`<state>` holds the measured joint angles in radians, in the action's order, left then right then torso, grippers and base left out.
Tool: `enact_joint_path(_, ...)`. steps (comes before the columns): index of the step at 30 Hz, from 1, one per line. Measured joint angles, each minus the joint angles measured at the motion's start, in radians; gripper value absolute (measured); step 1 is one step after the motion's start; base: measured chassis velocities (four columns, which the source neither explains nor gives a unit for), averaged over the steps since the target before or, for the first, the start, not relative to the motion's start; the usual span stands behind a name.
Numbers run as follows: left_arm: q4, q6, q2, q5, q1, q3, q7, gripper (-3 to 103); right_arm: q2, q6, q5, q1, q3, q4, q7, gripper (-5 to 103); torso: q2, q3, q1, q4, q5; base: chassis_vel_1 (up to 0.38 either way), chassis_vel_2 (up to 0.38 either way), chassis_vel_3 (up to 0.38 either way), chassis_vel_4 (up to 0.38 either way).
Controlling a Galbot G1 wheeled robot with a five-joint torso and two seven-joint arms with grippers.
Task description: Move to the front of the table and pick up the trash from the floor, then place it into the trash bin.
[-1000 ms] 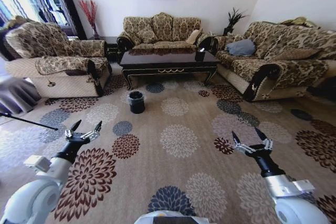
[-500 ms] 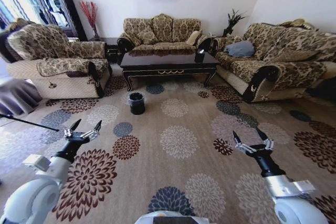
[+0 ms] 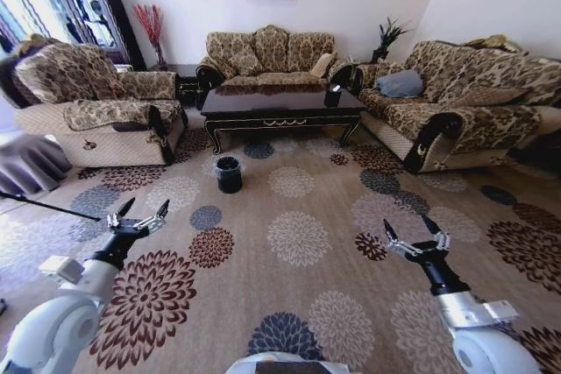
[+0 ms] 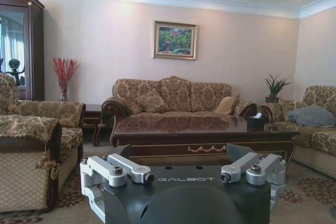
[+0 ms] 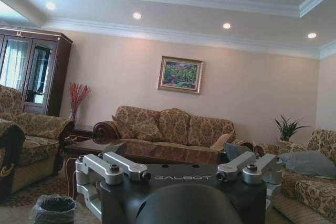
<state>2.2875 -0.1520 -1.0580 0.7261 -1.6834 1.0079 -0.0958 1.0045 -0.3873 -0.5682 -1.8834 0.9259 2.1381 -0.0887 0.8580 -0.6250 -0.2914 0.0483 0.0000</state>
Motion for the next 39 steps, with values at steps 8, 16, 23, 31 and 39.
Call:
enact_joint_path(8, 0.001, -0.003, -0.003, -0.001, 0.002, -0.002, 0.0, 100, -0.005, 0.0, 0.005, 0.009, -0.003, -0.013, -0.004, 100, 0.031, -0.017, -0.014, 0.0, 0.0001, 0.0, 0.0, 0.0, 0.0)
enact_joint_path(16, -0.003, -0.004, -0.011, -0.008, 0.004, -0.008, -0.001, 100, -0.011, -0.016, 0.0, 0.018, -0.016, -0.029, -0.006, 100, 0.07, -0.04, -0.03, 0.0001, 0.0001, 0.0, 0.0, 0.0, 0.0)
enact_joint_path(23, -0.006, -0.004, -0.015, -0.008, 0.004, -0.006, -0.002, 100, -0.013, -0.02, -0.008, 0.02, -0.025, -0.03, -0.006, 100, 0.106, -0.06, -0.046, 0.0, 0.0, 0.0, 0.0, 0.0, 0.0)
enact_joint_path(31, -0.003, -0.004, -0.016, -0.008, -0.003, -0.006, -0.004, 100, 0.001, -0.022, -0.002, 0.021, -0.032, -0.034, -0.007, 100, 0.14, -0.079, -0.061, 0.0, 0.0, 0.0, 0.0, 0.0, 0.0)
enact_joint_path(39, -0.002, -0.003, -0.008, -0.008, -0.006, -0.005, -0.005, 100, 0.009, -0.031, 0.002, 0.015, -0.029, -0.033, -0.013, 100, 0.183, -0.103, -0.08, 0.0001, 0.0, 0.0, 0.0, 0.0, 0.0)
